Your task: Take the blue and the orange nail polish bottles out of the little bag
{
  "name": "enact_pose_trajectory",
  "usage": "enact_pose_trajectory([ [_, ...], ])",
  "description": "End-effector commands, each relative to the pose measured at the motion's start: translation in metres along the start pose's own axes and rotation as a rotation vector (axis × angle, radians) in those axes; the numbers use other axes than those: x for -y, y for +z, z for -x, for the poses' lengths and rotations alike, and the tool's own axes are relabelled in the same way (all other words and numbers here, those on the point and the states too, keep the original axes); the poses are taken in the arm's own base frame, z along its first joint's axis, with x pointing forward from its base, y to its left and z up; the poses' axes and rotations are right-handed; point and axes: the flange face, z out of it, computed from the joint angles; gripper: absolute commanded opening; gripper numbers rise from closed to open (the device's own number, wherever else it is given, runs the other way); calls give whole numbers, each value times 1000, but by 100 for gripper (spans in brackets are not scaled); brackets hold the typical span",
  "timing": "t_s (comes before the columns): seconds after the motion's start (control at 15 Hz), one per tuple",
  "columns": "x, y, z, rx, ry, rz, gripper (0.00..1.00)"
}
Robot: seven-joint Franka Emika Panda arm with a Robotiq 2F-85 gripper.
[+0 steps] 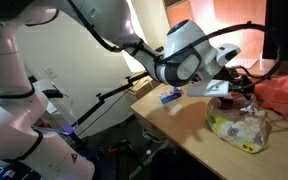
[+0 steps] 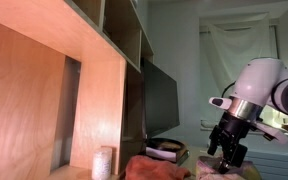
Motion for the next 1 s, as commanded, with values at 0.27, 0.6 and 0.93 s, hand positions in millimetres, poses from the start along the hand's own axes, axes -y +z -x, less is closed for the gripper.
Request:
enact_pose_trajectory([
  [0.27,-2,18,-11,36,17,-32,100],
  [0.6,-12,24,-17,62,41,-19,100],
  [0.93,-14,29,-16,112,25,-36,100],
])
